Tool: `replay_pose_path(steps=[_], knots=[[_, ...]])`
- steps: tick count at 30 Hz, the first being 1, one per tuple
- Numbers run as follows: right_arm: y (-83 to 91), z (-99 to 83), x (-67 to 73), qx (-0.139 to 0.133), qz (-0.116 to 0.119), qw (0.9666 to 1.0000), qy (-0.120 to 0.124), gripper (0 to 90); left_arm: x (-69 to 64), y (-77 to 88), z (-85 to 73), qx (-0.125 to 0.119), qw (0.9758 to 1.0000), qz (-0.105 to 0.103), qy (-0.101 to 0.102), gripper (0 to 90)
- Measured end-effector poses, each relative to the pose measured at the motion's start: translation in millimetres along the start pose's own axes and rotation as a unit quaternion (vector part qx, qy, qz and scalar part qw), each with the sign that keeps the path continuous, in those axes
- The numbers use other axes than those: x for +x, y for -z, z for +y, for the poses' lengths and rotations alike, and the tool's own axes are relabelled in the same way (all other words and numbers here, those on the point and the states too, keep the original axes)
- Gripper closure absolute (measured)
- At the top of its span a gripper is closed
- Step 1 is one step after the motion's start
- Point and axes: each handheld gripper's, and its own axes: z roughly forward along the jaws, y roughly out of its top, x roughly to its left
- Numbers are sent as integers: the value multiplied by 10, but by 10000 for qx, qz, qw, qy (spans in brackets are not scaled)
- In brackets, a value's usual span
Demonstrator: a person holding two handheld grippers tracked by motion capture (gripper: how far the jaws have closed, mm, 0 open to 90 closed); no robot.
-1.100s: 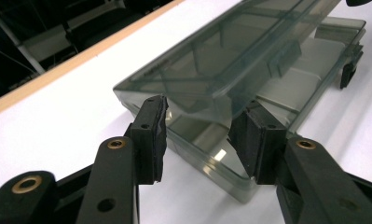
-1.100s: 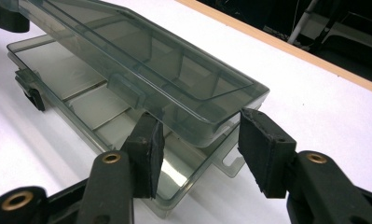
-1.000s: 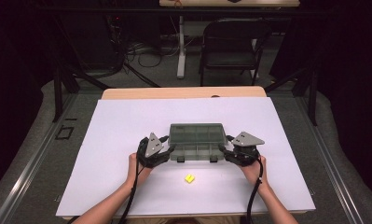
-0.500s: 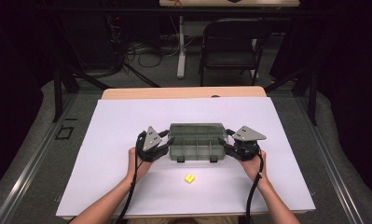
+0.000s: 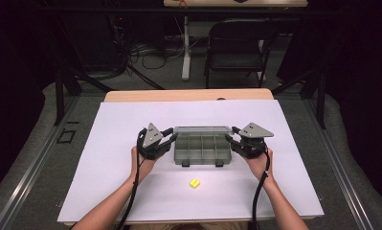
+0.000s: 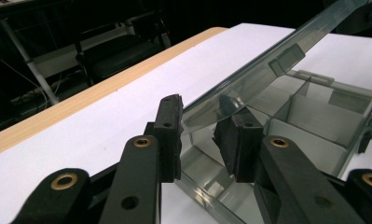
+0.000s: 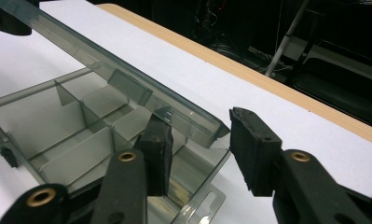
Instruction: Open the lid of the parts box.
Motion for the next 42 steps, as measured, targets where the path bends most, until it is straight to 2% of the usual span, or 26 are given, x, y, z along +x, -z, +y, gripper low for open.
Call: replay_pose_path(steps=[9,16,22,23,30,37,42], knots=[[-84,81,-81,9,-121,9997,-231,670,104,-55,22,-107,9995,-25,303,748],[-159,99,-140,83,-238,9988,-425,729,168,-109,44,-212,9988,2,442,775],[-198,95,-179,98,-248,9976,-641,762,213,-160,14,-171,9979,49,617,799],[-214,95,-199,121,-259,9973,-681,790,223,-167,10,-181,9978,26,640,803],[-289,82,-233,192,-265,9963,-797,793,252,-216,18,-234,9973,86,695,808],[-362,55,-253,258,-311,9956,-840,802,262,-275,9,-118,9982,160,568,805],[-427,30,-266,312,-385,9952,-838,817,281,-343,-31,-41,9982,200,559,811]])
